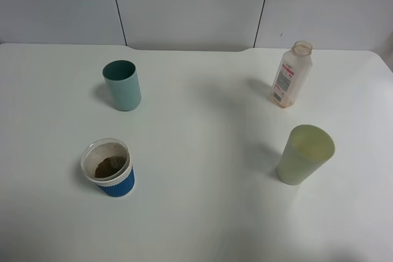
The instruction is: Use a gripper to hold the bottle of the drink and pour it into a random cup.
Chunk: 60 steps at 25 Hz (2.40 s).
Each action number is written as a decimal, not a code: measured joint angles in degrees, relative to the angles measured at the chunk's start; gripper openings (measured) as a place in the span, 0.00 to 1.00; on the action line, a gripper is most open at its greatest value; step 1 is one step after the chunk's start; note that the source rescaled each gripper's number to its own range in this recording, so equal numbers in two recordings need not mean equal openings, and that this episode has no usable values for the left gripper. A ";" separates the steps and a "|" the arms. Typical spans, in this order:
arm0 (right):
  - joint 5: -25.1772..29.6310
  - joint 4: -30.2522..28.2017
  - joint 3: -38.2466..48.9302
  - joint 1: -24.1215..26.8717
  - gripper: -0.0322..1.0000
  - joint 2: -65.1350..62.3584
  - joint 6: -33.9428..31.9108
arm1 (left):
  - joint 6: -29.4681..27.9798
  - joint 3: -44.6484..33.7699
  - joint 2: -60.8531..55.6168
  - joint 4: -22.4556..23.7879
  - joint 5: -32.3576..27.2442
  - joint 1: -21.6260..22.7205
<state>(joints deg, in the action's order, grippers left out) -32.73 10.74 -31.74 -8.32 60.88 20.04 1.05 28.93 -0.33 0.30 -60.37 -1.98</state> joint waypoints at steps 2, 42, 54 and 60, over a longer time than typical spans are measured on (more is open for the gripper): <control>0.18 0.53 0.00 0.00 1.00 -3.58 0.83 | 0.00 0.00 0.00 0.00 0.00 0.00; 66.36 -21.33 -6.78 0.00 1.00 -49.35 -14.99 | 0.00 0.00 0.00 0.00 0.00 0.00; 78.63 -16.72 0.76 0.00 1.00 -60.63 -11.02 | 0.00 0.00 0.00 0.00 0.00 0.00; 87.56 -10.74 0.88 0.00 1.00 -61.04 -6.21 | 0.00 0.00 0.00 0.00 0.00 0.00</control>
<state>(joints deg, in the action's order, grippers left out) 54.83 0.00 -30.86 -8.32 -0.16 13.83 1.05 28.93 -0.33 0.30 -60.37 -1.98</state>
